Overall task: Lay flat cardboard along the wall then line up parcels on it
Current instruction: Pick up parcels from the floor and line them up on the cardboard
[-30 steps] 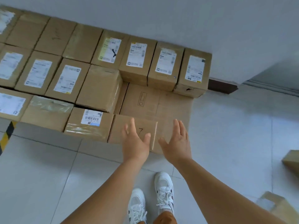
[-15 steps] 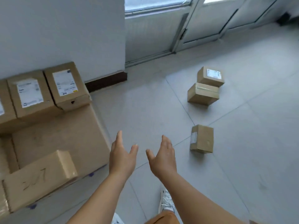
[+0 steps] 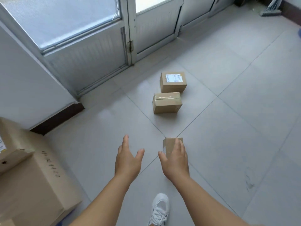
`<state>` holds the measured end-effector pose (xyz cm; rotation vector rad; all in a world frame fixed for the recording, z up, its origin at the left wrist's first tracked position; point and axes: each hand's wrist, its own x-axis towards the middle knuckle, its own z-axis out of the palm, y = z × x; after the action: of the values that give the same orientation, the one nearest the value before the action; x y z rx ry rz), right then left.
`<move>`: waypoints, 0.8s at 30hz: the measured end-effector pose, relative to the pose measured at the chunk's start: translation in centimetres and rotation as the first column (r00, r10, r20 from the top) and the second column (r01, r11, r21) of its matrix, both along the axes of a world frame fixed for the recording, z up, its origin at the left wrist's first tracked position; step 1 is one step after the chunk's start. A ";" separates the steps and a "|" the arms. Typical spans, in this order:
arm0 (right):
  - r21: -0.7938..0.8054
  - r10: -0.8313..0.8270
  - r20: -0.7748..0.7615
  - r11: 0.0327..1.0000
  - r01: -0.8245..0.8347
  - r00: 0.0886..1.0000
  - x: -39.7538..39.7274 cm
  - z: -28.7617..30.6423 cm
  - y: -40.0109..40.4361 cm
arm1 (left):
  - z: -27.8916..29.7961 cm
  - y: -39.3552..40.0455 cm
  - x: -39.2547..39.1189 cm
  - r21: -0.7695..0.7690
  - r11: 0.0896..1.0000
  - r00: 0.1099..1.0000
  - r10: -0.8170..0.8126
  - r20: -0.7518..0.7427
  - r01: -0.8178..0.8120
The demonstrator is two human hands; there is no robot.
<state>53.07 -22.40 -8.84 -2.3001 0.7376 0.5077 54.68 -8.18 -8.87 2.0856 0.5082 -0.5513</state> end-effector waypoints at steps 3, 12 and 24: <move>-0.013 -0.014 -0.001 1.000 0.013 1.000 3.5 1.3 -4.8 | 1.1 -3.4 3.8 0.017 1.000 1.000 -0.022 0.005 0.022; -0.035 0.010 -0.001 0.999 -0.010 1.000 15.7 1.0 -11.8 | 0.5 -8.9 16.7 0.071 0.991 0.993 -0.116 -0.015 0.117; -0.089 0.069 -0.119 0.993 -0.079 0.991 34.4 -4.6 -15.3 | -6.3 -11.2 33.8 0.047 0.990 0.976 -0.120 -0.179 0.130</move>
<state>87.51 -37.69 -13.45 -2.4082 0.7474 0.6576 88.47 -19.33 -15.22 2.1455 0.5010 -0.8086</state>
